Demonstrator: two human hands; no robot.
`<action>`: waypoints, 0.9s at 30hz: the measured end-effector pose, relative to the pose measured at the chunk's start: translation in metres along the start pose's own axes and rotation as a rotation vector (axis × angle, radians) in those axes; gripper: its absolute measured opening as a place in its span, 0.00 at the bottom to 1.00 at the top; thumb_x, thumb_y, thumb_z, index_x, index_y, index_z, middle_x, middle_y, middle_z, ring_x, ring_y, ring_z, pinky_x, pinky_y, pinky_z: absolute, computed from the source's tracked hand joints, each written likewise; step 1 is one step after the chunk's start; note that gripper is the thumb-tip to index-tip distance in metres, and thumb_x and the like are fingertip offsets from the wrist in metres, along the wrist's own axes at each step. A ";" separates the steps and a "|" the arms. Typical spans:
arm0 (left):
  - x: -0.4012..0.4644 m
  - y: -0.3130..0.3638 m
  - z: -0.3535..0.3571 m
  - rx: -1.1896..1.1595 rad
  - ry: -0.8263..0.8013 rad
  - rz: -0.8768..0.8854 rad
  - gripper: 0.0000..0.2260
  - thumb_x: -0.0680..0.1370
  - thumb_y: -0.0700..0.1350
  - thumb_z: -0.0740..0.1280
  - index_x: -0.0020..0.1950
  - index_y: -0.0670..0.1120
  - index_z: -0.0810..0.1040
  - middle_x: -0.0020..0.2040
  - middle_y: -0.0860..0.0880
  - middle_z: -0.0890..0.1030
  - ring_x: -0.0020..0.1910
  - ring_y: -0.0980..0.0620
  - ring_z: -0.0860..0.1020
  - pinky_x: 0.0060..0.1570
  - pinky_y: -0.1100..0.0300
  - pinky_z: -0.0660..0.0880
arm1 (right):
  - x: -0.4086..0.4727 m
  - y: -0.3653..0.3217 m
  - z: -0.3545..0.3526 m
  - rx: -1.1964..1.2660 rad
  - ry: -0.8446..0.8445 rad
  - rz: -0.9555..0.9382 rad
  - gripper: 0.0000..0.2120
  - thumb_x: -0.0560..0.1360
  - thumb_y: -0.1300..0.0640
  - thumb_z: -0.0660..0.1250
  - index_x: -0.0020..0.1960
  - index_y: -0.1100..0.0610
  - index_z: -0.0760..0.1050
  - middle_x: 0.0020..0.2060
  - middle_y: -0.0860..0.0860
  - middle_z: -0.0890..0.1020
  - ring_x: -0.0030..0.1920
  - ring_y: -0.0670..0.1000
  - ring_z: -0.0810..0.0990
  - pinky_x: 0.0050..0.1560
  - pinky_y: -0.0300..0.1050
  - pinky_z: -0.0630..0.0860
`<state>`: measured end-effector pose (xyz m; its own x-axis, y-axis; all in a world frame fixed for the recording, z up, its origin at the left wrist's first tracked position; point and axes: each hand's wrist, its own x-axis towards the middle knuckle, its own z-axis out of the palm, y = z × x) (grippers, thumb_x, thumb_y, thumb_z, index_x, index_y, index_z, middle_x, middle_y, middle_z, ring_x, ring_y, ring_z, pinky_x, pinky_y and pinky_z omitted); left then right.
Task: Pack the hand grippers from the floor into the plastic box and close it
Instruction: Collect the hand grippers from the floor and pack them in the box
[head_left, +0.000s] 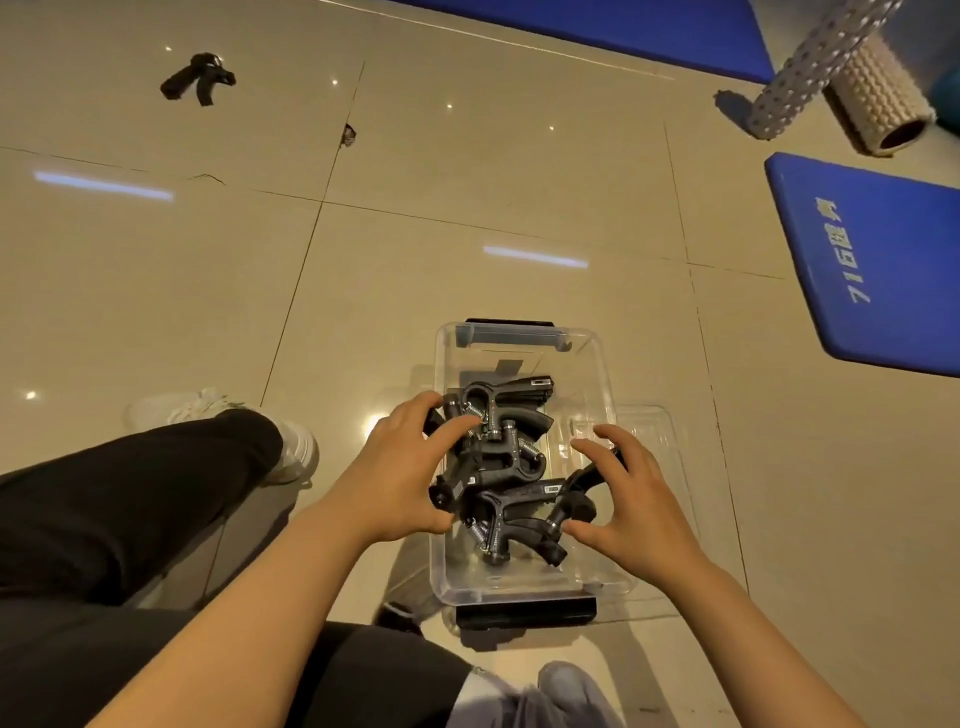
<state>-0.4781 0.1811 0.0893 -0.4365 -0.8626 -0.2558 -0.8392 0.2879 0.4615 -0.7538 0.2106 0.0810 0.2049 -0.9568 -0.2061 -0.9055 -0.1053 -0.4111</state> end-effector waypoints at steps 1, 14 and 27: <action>-0.002 -0.003 0.002 0.050 0.005 -0.010 0.44 0.63 0.54 0.75 0.75 0.56 0.57 0.72 0.45 0.57 0.69 0.46 0.59 0.66 0.55 0.59 | 0.000 -0.001 0.001 0.005 -0.006 0.001 0.38 0.63 0.46 0.76 0.69 0.43 0.64 0.72 0.45 0.58 0.70 0.50 0.60 0.62 0.43 0.67; -0.005 -0.028 0.009 0.196 0.035 -0.309 0.50 0.64 0.59 0.73 0.76 0.51 0.47 0.69 0.46 0.60 0.67 0.46 0.61 0.63 0.53 0.63 | 0.008 -0.025 0.027 0.141 0.066 0.134 0.39 0.64 0.42 0.76 0.70 0.46 0.63 0.69 0.46 0.62 0.67 0.48 0.64 0.66 0.46 0.66; 0.002 -0.017 0.015 0.220 -0.030 -0.371 0.47 0.62 0.63 0.72 0.73 0.50 0.53 0.63 0.47 0.63 0.61 0.46 0.64 0.57 0.54 0.66 | -0.008 -0.030 0.026 -0.101 -0.175 0.237 0.42 0.65 0.35 0.69 0.73 0.45 0.55 0.70 0.47 0.64 0.68 0.53 0.62 0.65 0.49 0.66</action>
<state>-0.4694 0.1804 0.0677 -0.0988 -0.9130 -0.3959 -0.9888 0.0454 0.1420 -0.7182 0.2283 0.0716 0.0366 -0.8976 -0.4394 -0.9661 0.0806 -0.2452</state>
